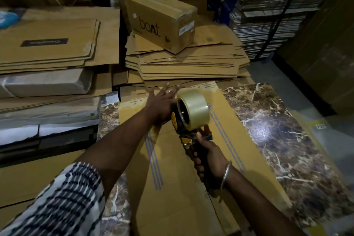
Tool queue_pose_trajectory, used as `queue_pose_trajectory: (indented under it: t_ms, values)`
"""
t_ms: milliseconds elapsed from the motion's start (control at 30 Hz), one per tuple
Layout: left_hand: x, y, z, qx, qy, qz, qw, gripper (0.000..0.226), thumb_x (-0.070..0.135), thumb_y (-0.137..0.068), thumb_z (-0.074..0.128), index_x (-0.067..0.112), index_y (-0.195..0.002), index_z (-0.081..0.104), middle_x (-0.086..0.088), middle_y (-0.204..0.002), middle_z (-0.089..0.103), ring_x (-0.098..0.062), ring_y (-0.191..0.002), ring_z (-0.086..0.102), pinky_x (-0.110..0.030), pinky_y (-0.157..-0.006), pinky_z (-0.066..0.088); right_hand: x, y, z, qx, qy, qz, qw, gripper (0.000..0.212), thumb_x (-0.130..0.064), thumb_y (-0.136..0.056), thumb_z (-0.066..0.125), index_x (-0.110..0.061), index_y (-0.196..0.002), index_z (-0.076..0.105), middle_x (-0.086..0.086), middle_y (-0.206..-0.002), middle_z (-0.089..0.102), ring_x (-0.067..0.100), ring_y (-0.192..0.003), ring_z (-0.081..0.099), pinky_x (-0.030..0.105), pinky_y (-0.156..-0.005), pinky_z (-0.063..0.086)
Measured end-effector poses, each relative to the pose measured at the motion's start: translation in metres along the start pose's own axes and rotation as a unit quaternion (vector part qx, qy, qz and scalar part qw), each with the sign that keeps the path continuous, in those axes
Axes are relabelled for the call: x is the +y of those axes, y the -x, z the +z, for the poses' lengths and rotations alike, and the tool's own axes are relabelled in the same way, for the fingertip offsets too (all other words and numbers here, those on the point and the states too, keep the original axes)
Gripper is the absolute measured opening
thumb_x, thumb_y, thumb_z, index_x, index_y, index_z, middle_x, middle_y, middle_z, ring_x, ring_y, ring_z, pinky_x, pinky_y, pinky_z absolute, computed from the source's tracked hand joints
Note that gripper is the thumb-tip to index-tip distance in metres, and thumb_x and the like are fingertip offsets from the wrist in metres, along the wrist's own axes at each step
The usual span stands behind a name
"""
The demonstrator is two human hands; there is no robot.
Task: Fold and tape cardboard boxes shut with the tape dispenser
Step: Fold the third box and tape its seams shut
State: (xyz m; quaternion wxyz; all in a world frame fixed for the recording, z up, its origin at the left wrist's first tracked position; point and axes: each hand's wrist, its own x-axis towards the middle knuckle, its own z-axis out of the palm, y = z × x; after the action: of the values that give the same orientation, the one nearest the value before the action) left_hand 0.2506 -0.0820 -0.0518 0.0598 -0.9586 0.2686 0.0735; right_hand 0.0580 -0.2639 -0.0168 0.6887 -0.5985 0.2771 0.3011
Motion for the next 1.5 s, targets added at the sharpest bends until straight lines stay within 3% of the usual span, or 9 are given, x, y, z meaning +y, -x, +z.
queue_pose_trajectory:
  t_ms: [433, 667, 767, 933, 1033, 1133, 1267, 1367, 1500]
  values:
    - [-0.019, -0.018, -0.016, -0.069, -0.012, -0.052, 0.996, 0.071, 0.053, -0.099, 0.042, 0.04, -0.158, 0.004, 0.006, -0.163, -0.029, -0.027, -0.15, -0.027, -0.072, -0.115, 0.004, -0.026, -0.021, 0.006, -0.012, 0.014, -0.019, 1.0, 0.066, -0.076, -0.087, 0.046, -0.018, -0.057, 0.045, 0.001, -0.055, 0.038, 0.017, -0.043, 0.028, 0.024, -0.045, 0.022]
    - [-0.015, -0.013, -0.013, -0.012, 0.015, -0.05, 0.999, 0.056, 0.062, -0.1, 0.013, 0.058, -0.15, -0.01, 0.006, -0.163, -0.025, -0.029, -0.151, -0.021, -0.071, -0.114, -0.002, 0.016, 0.01, -0.01, -0.036, -0.002, -0.001, 0.999, 0.065, -0.084, -0.07, 0.057, -0.021, -0.062, 0.042, 0.001, -0.06, 0.028, 0.019, -0.05, 0.016, 0.032, -0.051, 0.009]
    - [-0.016, -0.013, -0.013, -0.006, 0.023, -0.056, 0.998, 0.058, 0.071, -0.092, -0.001, 0.061, -0.148, -0.01, 0.007, -0.164, -0.022, -0.029, -0.151, -0.02, -0.071, -0.114, -0.003, 0.023, 0.02, -0.013, -0.036, -0.024, 0.011, 0.999, 0.065, -0.082, -0.076, 0.054, -0.021, -0.059, 0.042, 0.0, -0.059, 0.029, 0.018, -0.048, 0.017, 0.031, -0.051, 0.01]
    - [-0.011, -0.012, -0.01, 0.001, 0.01, -0.071, 0.997, 0.058, 0.072, -0.097, 0.009, 0.058, -0.15, -0.007, 0.006, -0.166, -0.016, -0.028, -0.153, -0.015, -0.069, -0.114, -0.003, 0.035, 0.03, -0.023, -0.016, 0.001, -0.023, 1.0, 0.064, -0.081, -0.075, 0.058, -0.019, -0.065, 0.044, 0.003, -0.058, 0.03, 0.017, -0.043, 0.019, 0.024, -0.045, 0.014]
    - [0.003, -0.003, -0.012, 0.036, -0.007, -0.085, 0.996, 0.059, 0.057, -0.104, 0.014, 0.04, -0.158, -0.004, 0.004, -0.168, -0.009, -0.024, -0.154, -0.008, -0.061, -0.118, 0.005, 0.034, 0.03, -0.023, -0.016, -0.016, -0.003, 1.0, 0.065, -0.082, -0.072, 0.06, -0.019, -0.063, 0.044, 0.002, -0.057, 0.031, 0.017, -0.044, 0.019, 0.025, -0.046, 0.013]
    - [0.022, 0.018, -0.006, 0.039, 0.032, 0.003, 0.999, 0.063, 0.051, -0.104, 0.017, 0.026, -0.16, 0.003, 0.004, -0.168, -0.001, -0.02, -0.155, -0.002, -0.048, -0.121, 0.007, 0.033, 0.03, -0.025, -0.017, -0.02, 0.0, 1.0, 0.066, -0.081, -0.069, 0.063, -0.019, -0.06, 0.044, 0.003, -0.057, 0.032, 0.018, -0.044, 0.021, 0.026, -0.046, 0.014]
    - [0.033, 0.041, 0.003, -0.027, 0.072, 0.064, 0.995, 0.078, 0.056, -0.085, 0.003, 0.032, -0.159, 0.016, 0.01, -0.167, 0.001, -0.017, -0.155, -0.003, -0.047, -0.121, 0.009, 0.034, 0.028, -0.022, -0.01, -0.01, -0.017, 1.0, 0.067, -0.08, -0.068, 0.064, -0.017, -0.059, 0.043, 0.004, -0.056, 0.034, 0.019, -0.042, 0.024, 0.024, -0.043, 0.019]
    - [0.031, 0.037, 0.003, -0.053, 0.04, 0.029, 0.997, 0.059, 0.046, -0.101, 0.018, 0.036, -0.159, 0.01, 0.013, -0.166, -0.007, -0.018, -0.154, -0.008, -0.049, -0.123, 0.004, 0.031, 0.025, -0.022, -0.011, -0.008, -0.002, 1.0, 0.065, -0.079, -0.066, 0.06, -0.017, -0.06, 0.043, 0.003, -0.056, 0.034, 0.018, -0.042, 0.024, 0.025, -0.044, 0.018]
    - [0.028, 0.028, -0.003, -0.06, 0.02, 0.015, 0.998, 0.058, 0.044, -0.105, 0.025, 0.034, -0.159, 0.007, 0.012, -0.167, -0.005, -0.018, -0.154, -0.011, -0.053, -0.122, 0.003, 0.015, 0.02, -0.022, -0.008, 0.005, 0.003, 1.0, 0.062, -0.077, -0.068, 0.058, -0.018, -0.059, 0.042, 0.003, -0.055, 0.034, 0.018, -0.042, 0.023, 0.025, -0.045, 0.017]
